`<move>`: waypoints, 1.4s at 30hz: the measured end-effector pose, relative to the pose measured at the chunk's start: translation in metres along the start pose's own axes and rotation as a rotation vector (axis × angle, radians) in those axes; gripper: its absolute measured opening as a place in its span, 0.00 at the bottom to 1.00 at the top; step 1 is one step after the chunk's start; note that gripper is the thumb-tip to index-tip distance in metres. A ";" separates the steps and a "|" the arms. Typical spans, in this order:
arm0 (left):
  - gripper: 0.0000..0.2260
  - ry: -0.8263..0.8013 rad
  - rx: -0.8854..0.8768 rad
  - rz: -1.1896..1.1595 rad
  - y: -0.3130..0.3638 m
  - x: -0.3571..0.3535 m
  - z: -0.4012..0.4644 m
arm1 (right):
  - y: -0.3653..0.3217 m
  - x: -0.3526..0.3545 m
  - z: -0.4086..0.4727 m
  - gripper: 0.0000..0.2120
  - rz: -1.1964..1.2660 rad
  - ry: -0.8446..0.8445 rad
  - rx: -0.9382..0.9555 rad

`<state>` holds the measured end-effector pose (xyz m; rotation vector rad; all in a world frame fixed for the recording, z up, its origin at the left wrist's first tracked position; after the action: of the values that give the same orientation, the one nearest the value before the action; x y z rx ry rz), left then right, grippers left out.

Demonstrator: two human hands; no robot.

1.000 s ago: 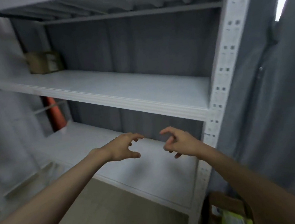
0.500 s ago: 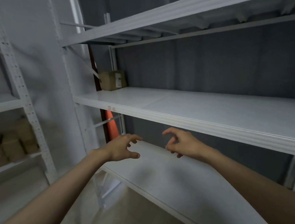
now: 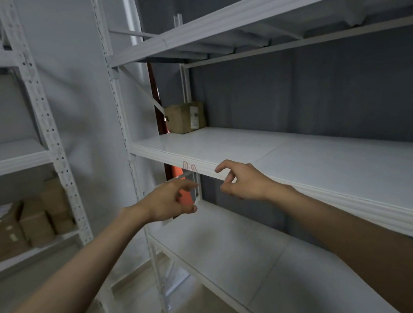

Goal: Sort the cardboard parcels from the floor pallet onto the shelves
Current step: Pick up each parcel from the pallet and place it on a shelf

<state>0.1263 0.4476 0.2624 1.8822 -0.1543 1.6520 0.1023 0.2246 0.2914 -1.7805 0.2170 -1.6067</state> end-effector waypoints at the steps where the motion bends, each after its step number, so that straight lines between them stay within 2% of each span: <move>1: 0.30 0.003 0.009 0.009 -0.008 0.005 0.010 | -0.001 0.005 0.015 0.21 -0.028 -0.006 0.013; 13: 0.27 0.137 0.143 0.067 -0.093 0.090 0.108 | 0.023 0.075 0.191 0.24 -0.239 -0.032 0.056; 21: 0.27 0.130 0.178 0.079 -0.153 0.115 0.174 | 0.038 0.078 0.296 0.27 -0.271 -0.043 0.045; 29: 0.29 0.141 0.161 0.066 -0.235 0.149 0.287 | 0.064 0.079 0.416 0.28 -0.312 -0.020 -0.051; 37: 0.39 0.206 0.166 -0.078 -0.316 0.206 0.413 | 0.085 0.093 0.543 0.27 -0.225 0.015 -0.210; 42: 0.47 0.292 0.138 -0.366 -0.347 0.234 0.491 | 0.094 0.100 0.608 0.25 -0.048 0.091 -0.268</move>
<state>0.7597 0.5428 0.3397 1.6209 0.4101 1.6833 0.7139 0.3375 0.3352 -1.9244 0.4540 -1.7614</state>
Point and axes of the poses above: each hand's wrist, its own z-axis towards the middle knuckle, its own x-axis out of the back of the hand, y = z × x, the point moved 3 cm from there along z, towards the middle knuckle, and after that the axes turned 13 degrees about -y, right-handed, at the moved point
